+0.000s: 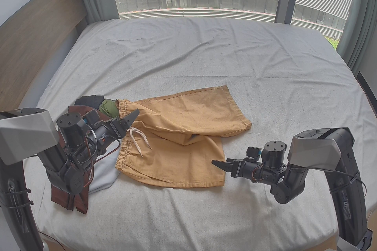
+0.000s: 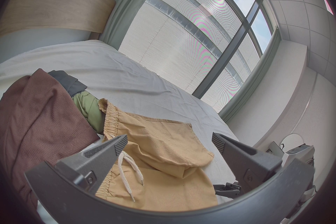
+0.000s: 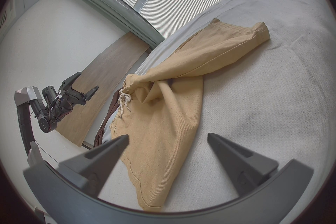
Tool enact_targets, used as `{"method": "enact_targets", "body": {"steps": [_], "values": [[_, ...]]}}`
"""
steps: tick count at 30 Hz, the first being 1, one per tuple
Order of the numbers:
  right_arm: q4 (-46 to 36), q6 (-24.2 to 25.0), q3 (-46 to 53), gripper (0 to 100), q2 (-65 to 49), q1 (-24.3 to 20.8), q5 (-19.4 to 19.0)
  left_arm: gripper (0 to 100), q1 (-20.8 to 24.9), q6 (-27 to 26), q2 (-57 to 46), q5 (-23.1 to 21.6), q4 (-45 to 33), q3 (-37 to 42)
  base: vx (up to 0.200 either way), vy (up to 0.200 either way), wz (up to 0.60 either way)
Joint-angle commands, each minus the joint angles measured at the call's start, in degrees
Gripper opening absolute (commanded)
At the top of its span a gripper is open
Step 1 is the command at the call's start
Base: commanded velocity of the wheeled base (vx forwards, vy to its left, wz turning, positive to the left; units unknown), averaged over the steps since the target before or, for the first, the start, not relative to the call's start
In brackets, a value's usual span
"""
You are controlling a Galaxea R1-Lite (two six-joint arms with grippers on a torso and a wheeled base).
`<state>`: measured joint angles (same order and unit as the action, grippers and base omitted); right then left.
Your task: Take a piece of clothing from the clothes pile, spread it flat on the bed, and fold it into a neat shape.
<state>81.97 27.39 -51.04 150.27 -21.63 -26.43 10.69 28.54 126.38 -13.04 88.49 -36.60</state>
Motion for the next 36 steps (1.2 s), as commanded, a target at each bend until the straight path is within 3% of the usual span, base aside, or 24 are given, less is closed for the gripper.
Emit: {"method": "enact_targets", "body": {"steps": [1, 11, 22, 31, 32, 36], "values": [[0.0, -0.1, -0.1, 0, 0.4, -0.2, 0.0, 100, 0.3, 0.0, 0.2, 0.0, 0.0, 0.0, 0.000, 0.000, 0.00], [0.1, -0.1, 0.9, 0, 0.0, -0.8, 0.1, 100, 0.0, 0.0, -0.2, 0.0, 0.0, 0.1, 0.000, 0.000, 0.00], [4.4, -1.0, 12.2, 0, -5.3, -0.1, 0.4, 100, 0.1, 0.0, -0.3, 0.0, 0.0, 0.0, 0.000, 0.000, 0.00], [2.2, -2.0, 8.8, 0, -4.1, 0.8, 0.4, 100, 0.2, 0.0, -0.3, 0.1, 0.0, 0.0, 0.000, 0.000, 0.00], [1.1, -2.3, 7.5, 100, -4.1, 0.9, 0.4, 100, 0.2, 0.0, -0.3, 0.1, 0.0, 0.0, 0.000, 0.000, 0.00], [-1.0, -2.5, 4.7, 100, -3.9, 1.6, 0.6, 100, 0.2, 0.0, -0.3, 0.1, 0.0, 0.0, 0.000, 0.000, 0.00]]}}
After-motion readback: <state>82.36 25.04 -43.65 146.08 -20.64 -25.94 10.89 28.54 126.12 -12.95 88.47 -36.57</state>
